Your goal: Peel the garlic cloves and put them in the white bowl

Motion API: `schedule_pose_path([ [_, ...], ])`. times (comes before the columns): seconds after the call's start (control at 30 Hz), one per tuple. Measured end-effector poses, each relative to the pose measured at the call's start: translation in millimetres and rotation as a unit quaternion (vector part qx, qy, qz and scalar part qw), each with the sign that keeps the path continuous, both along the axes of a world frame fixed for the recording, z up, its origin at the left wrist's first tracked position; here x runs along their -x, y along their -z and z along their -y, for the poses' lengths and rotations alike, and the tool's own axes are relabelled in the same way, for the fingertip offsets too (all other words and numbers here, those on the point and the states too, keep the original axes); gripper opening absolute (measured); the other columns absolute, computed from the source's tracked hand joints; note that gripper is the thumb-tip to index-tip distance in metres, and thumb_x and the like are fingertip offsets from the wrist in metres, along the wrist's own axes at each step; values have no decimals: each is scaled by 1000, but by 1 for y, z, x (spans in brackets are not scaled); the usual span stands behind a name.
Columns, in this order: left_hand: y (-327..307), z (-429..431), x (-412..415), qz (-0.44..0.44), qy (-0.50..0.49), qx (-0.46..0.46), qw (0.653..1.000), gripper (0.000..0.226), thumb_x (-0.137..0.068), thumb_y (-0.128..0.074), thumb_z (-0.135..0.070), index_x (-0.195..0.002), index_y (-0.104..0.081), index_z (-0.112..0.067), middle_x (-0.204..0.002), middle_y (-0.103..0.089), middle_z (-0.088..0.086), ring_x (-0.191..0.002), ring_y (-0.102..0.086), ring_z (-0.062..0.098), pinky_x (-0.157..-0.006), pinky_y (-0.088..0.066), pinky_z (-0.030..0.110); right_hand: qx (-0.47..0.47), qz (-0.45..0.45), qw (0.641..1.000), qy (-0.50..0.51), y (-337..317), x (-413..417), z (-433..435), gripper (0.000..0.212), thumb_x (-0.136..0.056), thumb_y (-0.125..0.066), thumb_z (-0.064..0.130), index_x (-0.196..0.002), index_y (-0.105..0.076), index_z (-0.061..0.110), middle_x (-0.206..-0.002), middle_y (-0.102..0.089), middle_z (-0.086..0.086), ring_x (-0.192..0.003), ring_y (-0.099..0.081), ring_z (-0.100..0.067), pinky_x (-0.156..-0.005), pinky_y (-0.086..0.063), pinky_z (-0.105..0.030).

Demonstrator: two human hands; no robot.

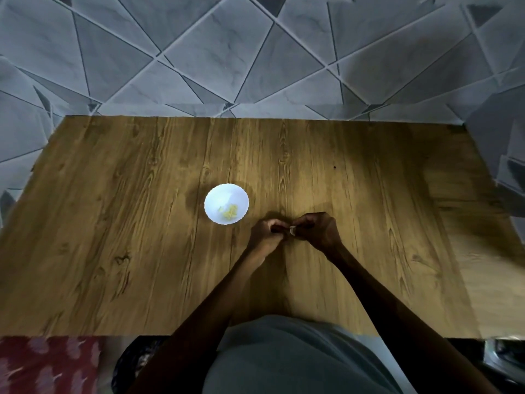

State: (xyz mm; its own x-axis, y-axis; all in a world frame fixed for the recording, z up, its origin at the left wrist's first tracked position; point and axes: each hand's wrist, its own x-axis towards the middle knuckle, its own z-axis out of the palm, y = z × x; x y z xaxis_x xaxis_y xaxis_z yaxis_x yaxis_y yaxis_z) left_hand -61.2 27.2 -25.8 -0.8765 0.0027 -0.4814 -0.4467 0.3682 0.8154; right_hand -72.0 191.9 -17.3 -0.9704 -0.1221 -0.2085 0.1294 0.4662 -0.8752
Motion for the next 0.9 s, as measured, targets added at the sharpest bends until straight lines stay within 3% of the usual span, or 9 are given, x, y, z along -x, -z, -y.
schedule_pose_path([
  [0.13,0,0,2,0,-16,15,1000,18,-88,-66,-13,-103,-72,-21,-99,-65,-8,-91,-57,4,-61,-40,5,-14,10,1000,-1,0,2,2,14,-80,-80,12,-93,-76,12,-81,-72,6,-68,-68,3,-62,-55,-14],
  [0.2,1,-1,4,6,-20,8,1000,17,-88,-67,-13,-102,-71,-22,-99,-65,-8,-92,-57,6,-60,-40,7,3,23,1000,7,0,3,3,16,-79,-81,12,-95,-76,9,-84,-74,1,-71,-70,-1,-63,-55,-15],
  [0.33,5,-2,3,-9,-22,31,999,18,-89,-65,-10,-101,-72,-21,-96,-66,-8,-89,-60,7,-65,-43,11,43,56,997,30,0,2,2,22,-80,-80,12,-100,-74,5,-88,-75,-6,-77,-74,-13,-67,-60,-23],
  [0.43,7,-3,4,-20,-31,29,999,22,-89,-60,-3,-96,-73,-20,-97,-72,-2,-91,-67,15,-80,-55,27,54,67,996,36,-1,1,1,23,-81,-79,12,-102,-73,5,-90,-75,-8,-79,-74,-16,-70,-61,-27],
  [0.5,8,-4,5,-10,-31,12,999,14,-89,-65,-9,-95,-72,-20,-99,-72,1,-93,-68,18,-87,-57,36,51,62,996,31,-1,-1,1,21,-82,-77,12,-101,-73,6,-91,-75,-7,-80,-74,-16,-70,-61,-27],
  [0.73,7,-1,8,23,-41,-32,998,15,-86,-73,-23,-100,-73,-21,-103,-71,-1,-96,-65,12,-85,-56,26,57,41,997,18,-3,1,-1,19,-81,-77,8,-99,-73,4,-92,-75,-8,-82,-74,-17,-72,-61,-28],
  [0.9,8,1,6,45,-61,-66,995,9,-86,-70,-20,-94,-73,-23,-100,-73,0,-96,-68,16,-89,-57,39,16,18,999,32,4,2,-2,15,-82,-77,9,-96,-74,7,-89,-75,-4,-78,-73,-11,-70,-60,-25],
])
